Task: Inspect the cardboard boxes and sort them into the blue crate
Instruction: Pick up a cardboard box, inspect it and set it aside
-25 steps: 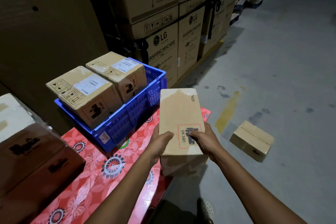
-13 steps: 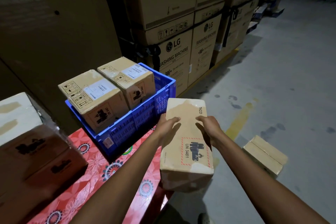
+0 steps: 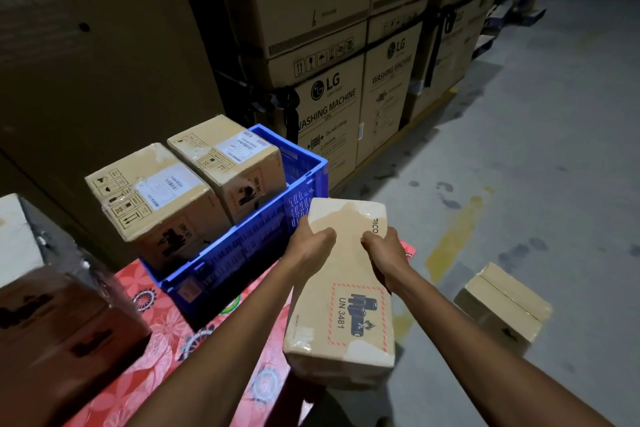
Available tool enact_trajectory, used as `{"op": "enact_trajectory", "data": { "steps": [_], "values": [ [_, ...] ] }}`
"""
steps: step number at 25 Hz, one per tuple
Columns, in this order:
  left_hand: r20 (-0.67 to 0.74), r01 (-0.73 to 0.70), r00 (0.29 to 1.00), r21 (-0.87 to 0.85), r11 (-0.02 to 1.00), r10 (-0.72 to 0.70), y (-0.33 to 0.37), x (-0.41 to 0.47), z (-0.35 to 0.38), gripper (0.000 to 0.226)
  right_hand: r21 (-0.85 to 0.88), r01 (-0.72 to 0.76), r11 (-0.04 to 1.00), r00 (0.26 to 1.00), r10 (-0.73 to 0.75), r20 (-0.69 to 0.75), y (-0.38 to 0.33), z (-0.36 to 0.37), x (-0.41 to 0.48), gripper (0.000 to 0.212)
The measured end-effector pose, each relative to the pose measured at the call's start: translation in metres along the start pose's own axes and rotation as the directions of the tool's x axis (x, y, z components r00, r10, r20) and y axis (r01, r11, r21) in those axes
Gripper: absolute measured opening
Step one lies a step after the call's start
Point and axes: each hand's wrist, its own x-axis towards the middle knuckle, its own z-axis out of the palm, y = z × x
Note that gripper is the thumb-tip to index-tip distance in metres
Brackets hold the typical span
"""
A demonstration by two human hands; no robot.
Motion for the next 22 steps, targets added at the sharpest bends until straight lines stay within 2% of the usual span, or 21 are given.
{"op": "enact_trajectory", "data": {
  "steps": [2, 5, 7, 9, 11, 13, 16, 18, 21, 22],
  "values": [
    [0.046, -0.009, 0.999, -0.118, 0.993, 0.014, 0.014, -0.011, 0.001, 0.053, 0.084, 0.002, 0.996, 1.0, -0.002, 0.001, -0.01, -0.003, -0.005, 0.045],
    [-0.067, -0.133, 0.989, -0.075, 0.988, 0.128, 0.044, -0.025, -0.006, 0.039, 0.158, 0.078, 0.984, 0.995, -0.066, -0.079, -0.045, -0.014, -0.02, 0.042],
    [-0.137, -0.211, 0.971, -0.13, 0.969, 0.194, 0.065, -0.04, -0.011, 0.024, 0.194, 0.161, 0.968, 0.981, -0.136, -0.136, -0.063, -0.021, -0.03, 0.05],
    [-0.148, -0.259, 0.962, -0.246, 0.934, 0.228, 0.077, -0.061, -0.014, 0.019, 0.256, 0.259, 0.931, 0.96, -0.22, -0.173, -0.075, -0.02, -0.043, 0.061],
    [-0.1, -0.243, 0.97, -0.322, 0.915, 0.222, 0.075, -0.08, -0.017, 0.025, 0.304, 0.28, 0.911, 0.956, -0.236, -0.174, -0.07, -0.019, -0.057, 0.071],
    [-0.018, -0.204, 0.977, -0.38, 0.902, 0.214, 0.06, -0.095, -0.023, 0.043, 0.316, 0.264, 0.911, 0.963, -0.233, -0.135, -0.053, -0.016, -0.067, 0.079],
    [0.023, -0.134, 0.988, -0.353, 0.926, 0.152, 0.036, -0.113, -0.03, 0.053, 0.26, 0.175, 0.95, 0.984, -0.159, -0.081, -0.016, -0.015, -0.071, 0.08],
    [0.052, -0.112, 0.99, -0.299, 0.948, 0.133, 0.027, -0.12, -0.035, 0.044, 0.163, 0.107, 0.981, 0.993, -0.096, -0.07, -0.014, -0.02, -0.091, 0.075],
    [0.143, -0.055, 0.988, -0.075, 0.996, 0.065, 0.024, -0.126, -0.042, 0.031, 0.087, 0.038, 0.995, 0.999, -0.037, -0.01, -0.01, -0.028, -0.099, 0.056],
    [0.186, -0.028, 0.982, -0.011, 1.0, 0.029, 0.023, -0.125, -0.042, 0.029, 0.08, 0.032, 0.996, 0.999, -0.032, 0.004, -0.008, -0.031, -0.098, 0.06]
  ]
}}
